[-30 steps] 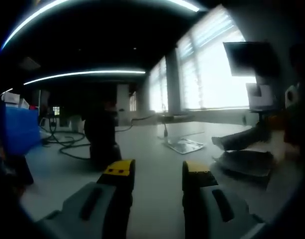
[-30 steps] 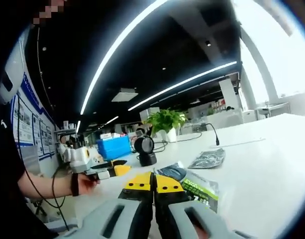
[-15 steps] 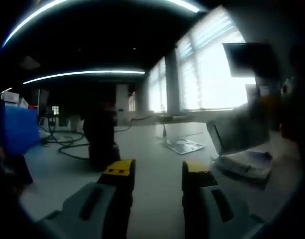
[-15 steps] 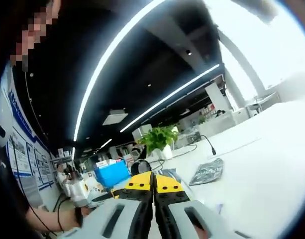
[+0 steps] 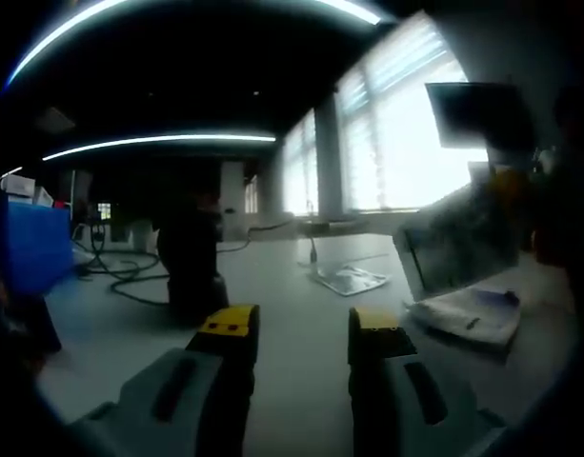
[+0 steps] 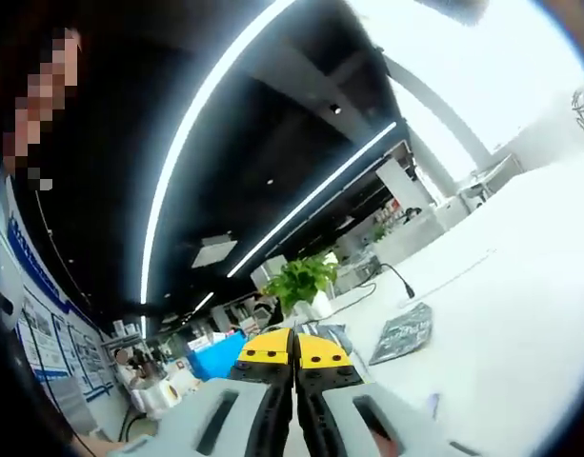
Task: Clip sheet goods on table flip sheet goods clip sheet goods scan sheet goods put sheet goods back to table
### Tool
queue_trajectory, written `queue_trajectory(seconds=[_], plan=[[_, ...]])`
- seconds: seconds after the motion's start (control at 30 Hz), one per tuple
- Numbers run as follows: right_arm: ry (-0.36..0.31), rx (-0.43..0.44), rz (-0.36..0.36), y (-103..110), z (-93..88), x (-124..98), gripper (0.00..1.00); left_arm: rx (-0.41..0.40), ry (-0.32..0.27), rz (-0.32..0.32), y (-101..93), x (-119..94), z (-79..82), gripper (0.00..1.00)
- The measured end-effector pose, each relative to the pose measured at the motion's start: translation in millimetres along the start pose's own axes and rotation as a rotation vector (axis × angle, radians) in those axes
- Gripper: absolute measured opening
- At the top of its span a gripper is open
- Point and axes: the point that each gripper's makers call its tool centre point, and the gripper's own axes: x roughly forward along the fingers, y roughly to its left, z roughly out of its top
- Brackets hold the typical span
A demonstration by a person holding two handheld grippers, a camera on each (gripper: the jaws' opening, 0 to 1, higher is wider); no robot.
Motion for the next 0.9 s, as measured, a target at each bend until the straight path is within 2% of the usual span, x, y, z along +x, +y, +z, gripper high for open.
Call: queue_trajectory(seconds=[0.2,0.3,0.43,0.67,0.9], plan=[[-0.029,-0.01,0.007,5.4,14.1,-0.1,0.0,-0.004,-0.003,0.0,0.4,-0.2,0.7,0.3],[-0.051,0.043,-0.003,5.6,24.7,-3.2,0.0,-0.008,-0.006,-0.001,0.3,-0.4,1.2,0.3],[-0.105,0.017,-0.03,4.6,44.2,-11.1,0.0,-0.013,-0.008,-0.003,-0.4,-0.8,2.4,0.3],[-0.16,-0.018,-0.104,-8.6,64.0,-25.7,0.0,-0.02,-0.014,-0.006,-0.9,-1.3,3.6,0.3],[-0.168,-0.057,-0.17,-25.2,65.4,-32.7,0.0,-0.036,-0.012,-0.015,-1.7,-1.2,2.9,0.29]])
